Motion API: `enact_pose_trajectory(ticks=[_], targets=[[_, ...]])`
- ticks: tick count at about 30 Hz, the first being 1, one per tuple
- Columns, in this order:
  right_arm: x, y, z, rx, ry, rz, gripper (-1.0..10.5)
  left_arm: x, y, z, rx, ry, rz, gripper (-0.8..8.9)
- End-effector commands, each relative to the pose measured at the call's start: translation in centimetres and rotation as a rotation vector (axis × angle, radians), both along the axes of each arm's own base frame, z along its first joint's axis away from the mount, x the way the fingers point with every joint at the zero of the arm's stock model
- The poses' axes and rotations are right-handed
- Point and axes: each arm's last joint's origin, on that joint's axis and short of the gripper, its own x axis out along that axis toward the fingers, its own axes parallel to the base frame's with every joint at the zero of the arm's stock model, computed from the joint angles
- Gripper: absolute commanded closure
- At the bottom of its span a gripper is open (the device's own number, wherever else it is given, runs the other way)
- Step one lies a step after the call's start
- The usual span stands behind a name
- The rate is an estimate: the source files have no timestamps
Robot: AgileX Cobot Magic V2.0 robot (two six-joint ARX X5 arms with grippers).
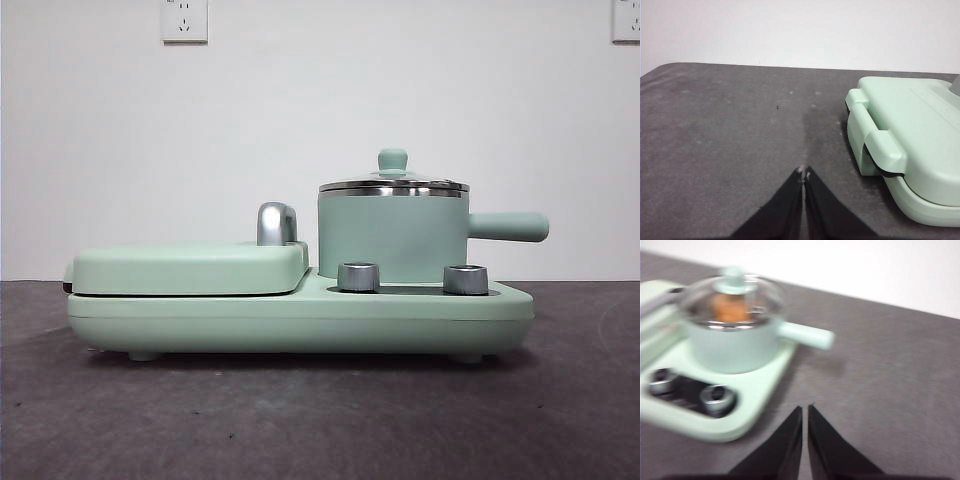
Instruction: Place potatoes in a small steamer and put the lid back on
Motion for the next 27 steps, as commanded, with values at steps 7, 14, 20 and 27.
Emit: enact_pose_trajectory(ticks=[7,14,20,27], targets=[[0.6,-1.4,-9.8,0.025,-0.155,-0.152,9.3,0.1,0.0,-0.5,-0.002,0.004,0.001,8.07],[0.5,-1.6,-10.3,0.029,-0.088,-0.182,9.3,0.1,0.0,-0.5,-0.002,0.004,0.000,8.07],[0.5,-1.6,-10.2,0.031,-0.104,-0.181,9.3,0.1,0.0,-0.5,-0.002,0.003,0.000,8.07],[0.5,-1.6,-10.1,0.032,-0.112,-0.181,9.3,0.1,0.0,-0.5,-0.002,0.003,0.000,8.07]])
